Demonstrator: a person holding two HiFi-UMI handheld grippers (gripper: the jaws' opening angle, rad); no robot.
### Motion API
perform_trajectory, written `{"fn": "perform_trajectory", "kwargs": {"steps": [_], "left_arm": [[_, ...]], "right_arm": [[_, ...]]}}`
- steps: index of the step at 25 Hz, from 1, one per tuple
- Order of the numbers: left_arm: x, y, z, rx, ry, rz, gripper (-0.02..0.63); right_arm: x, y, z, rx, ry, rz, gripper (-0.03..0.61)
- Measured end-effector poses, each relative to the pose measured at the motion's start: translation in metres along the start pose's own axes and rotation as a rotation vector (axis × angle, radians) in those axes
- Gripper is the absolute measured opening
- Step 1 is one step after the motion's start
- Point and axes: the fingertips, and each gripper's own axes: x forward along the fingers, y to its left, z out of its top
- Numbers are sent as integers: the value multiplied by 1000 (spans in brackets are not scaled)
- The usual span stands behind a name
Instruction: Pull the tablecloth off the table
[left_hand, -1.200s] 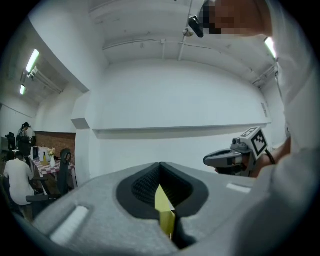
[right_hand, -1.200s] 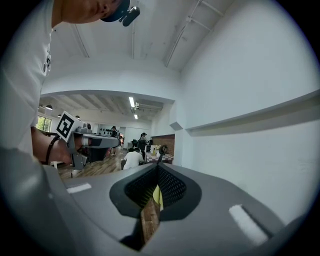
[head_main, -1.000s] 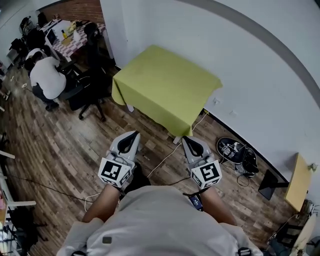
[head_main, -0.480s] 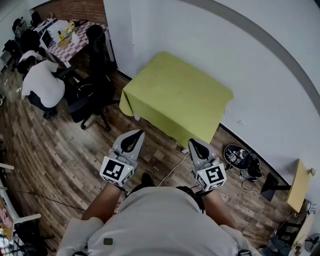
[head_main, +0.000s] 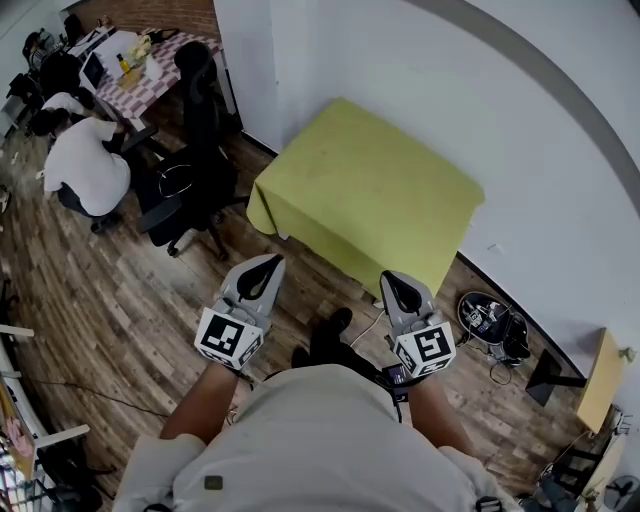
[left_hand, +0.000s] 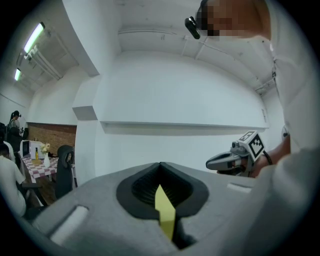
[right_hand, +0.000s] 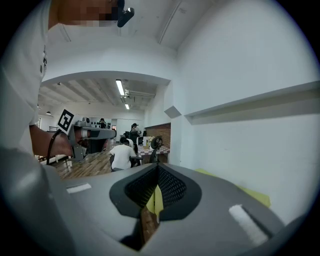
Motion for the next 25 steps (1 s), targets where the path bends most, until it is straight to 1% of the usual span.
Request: {"fn": "perform_trajectory", "kwargs": {"steps": [4, 8, 11, 16, 19, 22, 25], "left_arm": [[30, 21, 1, 25, 9, 11, 2], [81, 34, 1, 35, 17, -7, 2], [123, 48, -1, 28, 18, -21, 2], [195, 68, -4, 9, 41, -31, 2], [230, 70, 0, -1, 46, -57, 2], [265, 69, 5, 17, 56, -95, 2], [301, 78, 11, 43, 67, -118, 2]], "right_arm": [[26, -33, -5, 19, -3, -5, 11], [51, -78, -6, 20, -3, -18, 11], [70, -113, -9, 19, 2, -35, 11], [93, -170, -12, 59, 16, -62, 11], [95, -200, -11, 68, 21, -83, 11], [96, -229, -11, 85, 26, -116, 11], [106, -261, -8, 102, 30, -149, 11]]}}
